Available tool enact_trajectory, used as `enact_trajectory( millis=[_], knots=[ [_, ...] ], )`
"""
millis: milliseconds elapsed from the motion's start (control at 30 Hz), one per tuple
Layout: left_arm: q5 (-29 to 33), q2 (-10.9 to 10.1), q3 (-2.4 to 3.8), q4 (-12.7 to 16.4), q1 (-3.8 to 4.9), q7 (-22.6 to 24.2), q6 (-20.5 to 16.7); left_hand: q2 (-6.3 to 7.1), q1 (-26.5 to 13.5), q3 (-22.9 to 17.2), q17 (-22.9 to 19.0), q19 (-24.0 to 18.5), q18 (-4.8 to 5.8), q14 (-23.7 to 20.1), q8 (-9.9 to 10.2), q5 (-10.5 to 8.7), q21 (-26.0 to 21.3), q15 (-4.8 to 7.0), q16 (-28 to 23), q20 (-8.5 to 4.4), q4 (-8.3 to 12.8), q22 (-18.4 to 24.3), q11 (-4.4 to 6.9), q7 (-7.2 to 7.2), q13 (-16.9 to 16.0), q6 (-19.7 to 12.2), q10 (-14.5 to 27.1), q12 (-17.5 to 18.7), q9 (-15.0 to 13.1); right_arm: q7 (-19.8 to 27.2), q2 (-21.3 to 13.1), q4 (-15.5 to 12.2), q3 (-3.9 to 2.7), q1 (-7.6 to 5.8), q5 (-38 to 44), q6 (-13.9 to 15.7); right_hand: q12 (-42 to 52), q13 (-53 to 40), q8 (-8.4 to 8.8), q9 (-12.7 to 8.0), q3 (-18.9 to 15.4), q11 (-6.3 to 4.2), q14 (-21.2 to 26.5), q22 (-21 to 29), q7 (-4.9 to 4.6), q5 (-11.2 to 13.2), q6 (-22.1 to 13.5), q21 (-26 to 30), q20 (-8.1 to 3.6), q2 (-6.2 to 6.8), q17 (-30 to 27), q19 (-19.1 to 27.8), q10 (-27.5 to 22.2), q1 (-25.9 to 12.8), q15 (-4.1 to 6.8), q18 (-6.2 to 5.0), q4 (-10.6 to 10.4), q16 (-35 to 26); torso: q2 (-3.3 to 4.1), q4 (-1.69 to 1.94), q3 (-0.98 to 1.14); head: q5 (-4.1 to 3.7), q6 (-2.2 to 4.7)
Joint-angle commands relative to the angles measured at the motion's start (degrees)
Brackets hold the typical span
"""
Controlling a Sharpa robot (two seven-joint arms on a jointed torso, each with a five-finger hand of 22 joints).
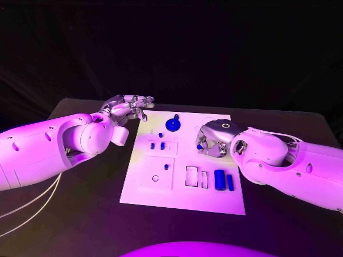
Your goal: Assemble the parts on the task board
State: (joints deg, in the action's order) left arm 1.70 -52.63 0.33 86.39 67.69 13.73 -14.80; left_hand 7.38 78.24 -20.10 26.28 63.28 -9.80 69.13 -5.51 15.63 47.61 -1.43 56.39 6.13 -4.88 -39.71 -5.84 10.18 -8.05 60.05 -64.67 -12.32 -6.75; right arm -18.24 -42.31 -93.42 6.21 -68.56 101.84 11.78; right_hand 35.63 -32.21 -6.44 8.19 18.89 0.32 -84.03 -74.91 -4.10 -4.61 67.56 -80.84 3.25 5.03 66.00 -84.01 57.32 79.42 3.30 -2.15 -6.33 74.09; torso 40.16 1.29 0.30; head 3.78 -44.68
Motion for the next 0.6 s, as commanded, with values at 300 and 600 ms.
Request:
enact_trajectory(
  millis=[300, 600],
  knots=[
    [0.04, 0.05, 0.02, 0.01, 0.01, -0.14, 1.08, -0.69, 0.04, 0.28, -0.12, 0.12, -0.77, -0.42, 0.03, -0.07, -0.37, 0.12, -0.34, 0.30, -0.02, 0.07, -0.04, -0.02, -0.03, -0.56, 0.47, -0.15, 0.09, -0.47, -0.88, -0.31, -0.03, -0.02, 1.46, -0.52, 0.28, 0.13, -0.89, 0.75, 0.95, -0.06, -2.03, -12.87, 0.58, -0.32, 1.45, -0.13, -0.65, -1.22, 0.03, -3.32, -0.41, 1.37, 0.41, 0.46, 0.80, 0.17, 0.02, -0.01, 0.01, -0.14, 0.04],
    [0.04, 0.01, 0.02, -0.05, 0.01, -0.30, 1.08, -0.68, 0.03, 0.30, -0.12, 0.12, -0.77, -0.43, 0.03, -0.07, -0.39, 0.12, -0.35, 0.30, -0.03, 0.08, -0.05, -0.02, -0.03, -0.59, 0.50, -0.15, 0.09, -0.65, -2.36, -1.02, -0.03, -0.01, 0.49, -0.59, -3.33, 3.07, -0.33, 1.26, 2.28, 0.96, -1.79, -12.64, -0.18, -0.29, 0.58, 0.82, -0.21, -0.75, -0.95, -3.02, -2.08, 0.13, -0.38, 0.32, 0.92, -0.55, 0.03, -0.03, 0.07, -0.19, 0.00]
  ],
)
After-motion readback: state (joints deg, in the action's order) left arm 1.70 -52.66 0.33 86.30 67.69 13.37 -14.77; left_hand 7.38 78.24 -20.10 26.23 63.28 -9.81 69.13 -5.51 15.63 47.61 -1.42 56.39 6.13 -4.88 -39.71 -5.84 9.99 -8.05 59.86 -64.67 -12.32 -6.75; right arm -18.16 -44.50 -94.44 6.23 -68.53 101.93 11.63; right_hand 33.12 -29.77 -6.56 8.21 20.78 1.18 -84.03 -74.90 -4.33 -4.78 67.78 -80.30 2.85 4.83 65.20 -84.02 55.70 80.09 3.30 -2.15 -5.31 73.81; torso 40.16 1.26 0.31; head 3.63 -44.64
